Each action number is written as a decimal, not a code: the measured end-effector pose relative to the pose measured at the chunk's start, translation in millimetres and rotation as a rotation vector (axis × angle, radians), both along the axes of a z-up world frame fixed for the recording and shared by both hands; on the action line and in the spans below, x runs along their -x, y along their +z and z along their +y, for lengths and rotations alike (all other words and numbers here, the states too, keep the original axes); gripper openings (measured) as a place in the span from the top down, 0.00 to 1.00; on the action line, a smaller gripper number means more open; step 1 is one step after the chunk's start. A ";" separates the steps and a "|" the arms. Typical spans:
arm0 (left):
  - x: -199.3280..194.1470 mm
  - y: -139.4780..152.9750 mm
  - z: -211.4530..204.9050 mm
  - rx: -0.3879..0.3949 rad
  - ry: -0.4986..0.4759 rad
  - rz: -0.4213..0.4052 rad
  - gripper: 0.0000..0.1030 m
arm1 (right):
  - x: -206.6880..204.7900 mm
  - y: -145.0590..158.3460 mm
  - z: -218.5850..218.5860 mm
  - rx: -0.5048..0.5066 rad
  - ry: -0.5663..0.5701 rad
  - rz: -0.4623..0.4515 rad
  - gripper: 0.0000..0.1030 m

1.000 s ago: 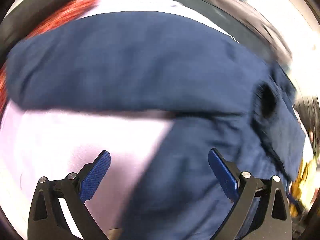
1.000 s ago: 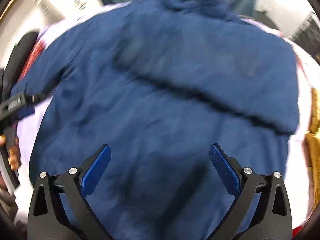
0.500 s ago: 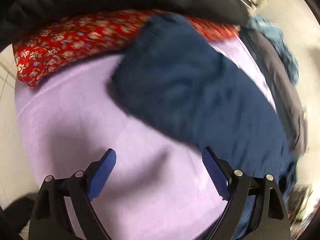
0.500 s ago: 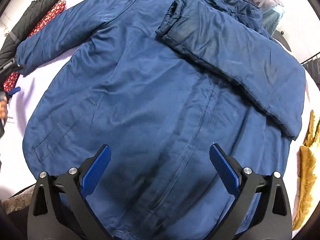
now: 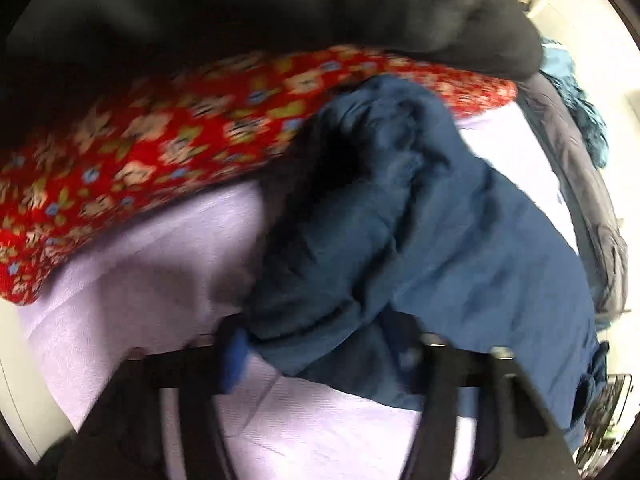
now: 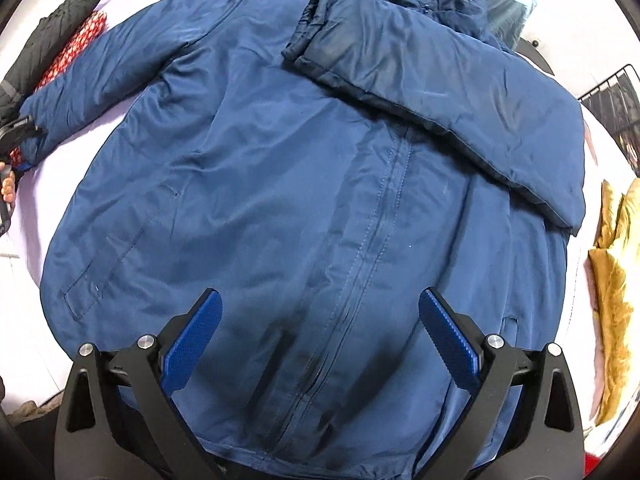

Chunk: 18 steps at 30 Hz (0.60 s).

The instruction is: Fold large clothes

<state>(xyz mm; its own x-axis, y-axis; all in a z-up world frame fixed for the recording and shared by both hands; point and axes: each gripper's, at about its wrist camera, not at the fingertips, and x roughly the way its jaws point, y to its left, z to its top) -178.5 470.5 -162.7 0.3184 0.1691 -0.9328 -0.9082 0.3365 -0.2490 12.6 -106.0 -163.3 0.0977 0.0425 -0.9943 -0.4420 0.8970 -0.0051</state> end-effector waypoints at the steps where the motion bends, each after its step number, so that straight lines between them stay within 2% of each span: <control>1: -1.5 3.5 -1.1 -0.008 -0.008 -0.001 0.67 | -0.6 1.2 -0.7 -0.003 -0.008 -0.007 0.06; 3: -11.5 11.5 -5.0 -0.027 -0.026 -0.003 0.79 | -2.2 2.0 -2.4 -0.006 -0.021 -0.014 0.06; 5: -15.5 26.7 -11.9 -0.052 -0.036 -0.039 0.85 | -3.9 2.6 -4.8 -0.009 -0.034 -0.016 0.06; 7: -27.4 44.8 -21.9 -0.081 -0.069 -0.085 0.86 | -5.8 4.3 -8.4 -0.017 -0.044 -0.022 0.06; 11: -63.5 86.1 -58.2 -0.129 -0.197 -0.185 0.87 | -14.7 6.5 -20.6 -0.036 -0.082 -0.034 0.06; 15: -126.1 136.9 -116.9 -0.172 -0.362 -0.288 0.87 | -26.8 5.5 -37.5 -0.063 -0.132 -0.037 0.06; 18: -177.6 172.8 -179.3 -0.173 -0.508 -0.375 0.87 | -34.7 4.1 -52.1 -0.084 -0.163 -0.039 0.06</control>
